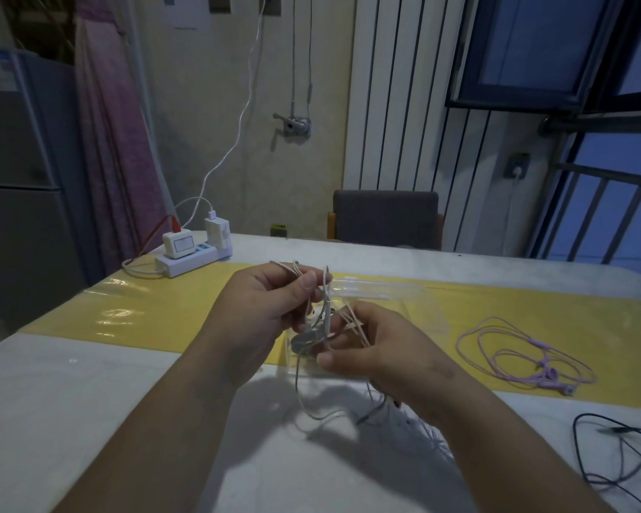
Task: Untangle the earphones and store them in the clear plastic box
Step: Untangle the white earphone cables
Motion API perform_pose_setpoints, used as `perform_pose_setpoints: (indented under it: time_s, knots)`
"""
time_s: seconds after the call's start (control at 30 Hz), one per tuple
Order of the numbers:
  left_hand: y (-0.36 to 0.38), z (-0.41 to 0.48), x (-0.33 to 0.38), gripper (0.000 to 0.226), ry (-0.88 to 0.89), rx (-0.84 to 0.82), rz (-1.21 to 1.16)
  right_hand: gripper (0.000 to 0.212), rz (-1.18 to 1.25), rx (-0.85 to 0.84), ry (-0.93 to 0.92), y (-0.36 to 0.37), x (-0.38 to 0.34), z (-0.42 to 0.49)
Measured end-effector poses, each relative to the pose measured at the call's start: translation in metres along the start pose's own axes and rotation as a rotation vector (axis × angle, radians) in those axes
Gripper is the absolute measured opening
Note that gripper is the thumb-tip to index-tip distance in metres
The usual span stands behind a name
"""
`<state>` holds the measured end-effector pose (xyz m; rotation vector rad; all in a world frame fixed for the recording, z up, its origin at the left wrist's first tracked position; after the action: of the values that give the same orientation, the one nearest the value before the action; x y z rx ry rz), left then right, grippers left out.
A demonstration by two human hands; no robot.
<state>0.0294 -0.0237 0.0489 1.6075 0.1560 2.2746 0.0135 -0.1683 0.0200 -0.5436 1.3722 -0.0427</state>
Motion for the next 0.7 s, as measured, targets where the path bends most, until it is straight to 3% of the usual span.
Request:
perform_pose_setpoints:
  time_s: [0.1,0.33,0.5,0.57,0.67,0.7]
  knots:
    - [-0.004,0.002,-0.001,0.017,0.007,0.069,0.016,0.012,-0.050,0.020,-0.031,0.000,-0.003,0.000]
    - [-0.024,0.005,-0.003,0.036,-0.029,0.264,0.057,0.035,0.090,0.259,0.080,-0.025,-0.003,-0.003]
    - [-0.010,0.003,-0.004,0.036,-0.079,0.157,-0.193,0.028,0.082,0.070,0.056,-0.006,-0.009,-0.006]
    - [-0.005,0.003,-0.004,0.035,-0.060,0.124,-0.197,0.019,0.071,0.023,0.030,0.002,-0.010,-0.006]
    - [-0.004,0.003,-0.004,0.039,-0.027,0.102,-0.180,0.030,0.057,0.029,0.014,0.005,-0.009,-0.005]
    - [-0.006,0.003,-0.004,0.041,-0.021,0.109,-0.167,0.025,0.047,0.031,0.010,0.005,-0.011,-0.006]
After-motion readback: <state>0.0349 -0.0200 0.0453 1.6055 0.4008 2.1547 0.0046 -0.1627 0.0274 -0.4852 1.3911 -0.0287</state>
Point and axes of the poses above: each hand's wrist, its own z-axis towards the middle knuckle, its own y-axis out of the palm, x = y × z, the point moved 6 cm from there along z, towards the middle knuckle, and after that the axes turned 7 degrees about -z, right-handed, at the moved point
